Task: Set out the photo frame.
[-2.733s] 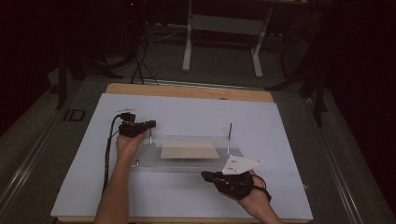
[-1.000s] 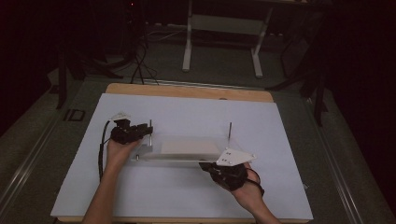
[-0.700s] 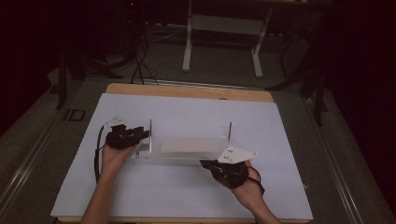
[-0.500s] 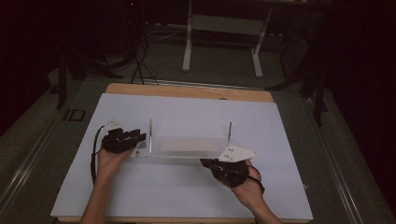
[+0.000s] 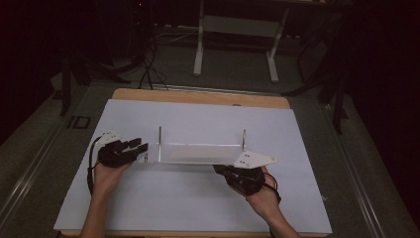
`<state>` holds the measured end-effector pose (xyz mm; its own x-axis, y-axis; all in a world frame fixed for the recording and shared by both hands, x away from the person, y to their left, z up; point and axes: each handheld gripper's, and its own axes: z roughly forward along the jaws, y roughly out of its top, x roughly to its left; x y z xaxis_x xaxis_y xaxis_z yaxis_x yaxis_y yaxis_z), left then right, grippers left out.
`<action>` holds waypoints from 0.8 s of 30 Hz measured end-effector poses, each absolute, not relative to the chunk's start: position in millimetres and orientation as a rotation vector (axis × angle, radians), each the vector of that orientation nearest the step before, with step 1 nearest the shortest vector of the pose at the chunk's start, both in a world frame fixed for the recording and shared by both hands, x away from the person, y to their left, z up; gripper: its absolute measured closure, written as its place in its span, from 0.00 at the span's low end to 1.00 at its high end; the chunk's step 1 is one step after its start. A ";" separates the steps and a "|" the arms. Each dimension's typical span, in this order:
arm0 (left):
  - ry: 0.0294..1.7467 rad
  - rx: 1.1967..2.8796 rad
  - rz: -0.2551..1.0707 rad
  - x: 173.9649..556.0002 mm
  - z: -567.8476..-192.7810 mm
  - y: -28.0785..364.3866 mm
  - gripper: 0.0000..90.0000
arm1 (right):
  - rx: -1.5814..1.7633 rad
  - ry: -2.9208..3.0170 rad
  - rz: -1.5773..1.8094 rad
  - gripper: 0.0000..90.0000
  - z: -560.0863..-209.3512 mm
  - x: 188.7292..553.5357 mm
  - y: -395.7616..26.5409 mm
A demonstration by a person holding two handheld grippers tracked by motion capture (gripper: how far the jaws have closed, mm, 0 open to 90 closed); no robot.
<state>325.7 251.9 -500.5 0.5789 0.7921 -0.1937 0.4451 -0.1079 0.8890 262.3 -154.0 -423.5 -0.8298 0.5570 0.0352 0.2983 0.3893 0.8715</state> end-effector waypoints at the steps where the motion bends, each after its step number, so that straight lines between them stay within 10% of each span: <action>1: 1.019 1.743 0.404 324.9 -499.7 252.6 0.62 | 0.754 2.387 1.415 1.00 -423.2 262.6 -154.1; 24: 0.963 1.821 0.501 310.1 -488.8 243.8 0.59 | 0.785 2.335 1.447 1.00 -413.3 269.2 -156.7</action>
<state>310.1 243.8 -488.8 0.6012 0.7952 -0.0789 0.3922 -0.2076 0.8962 269.2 -156.7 -413.3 -0.8120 0.5821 0.0431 0.2976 0.3494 0.8885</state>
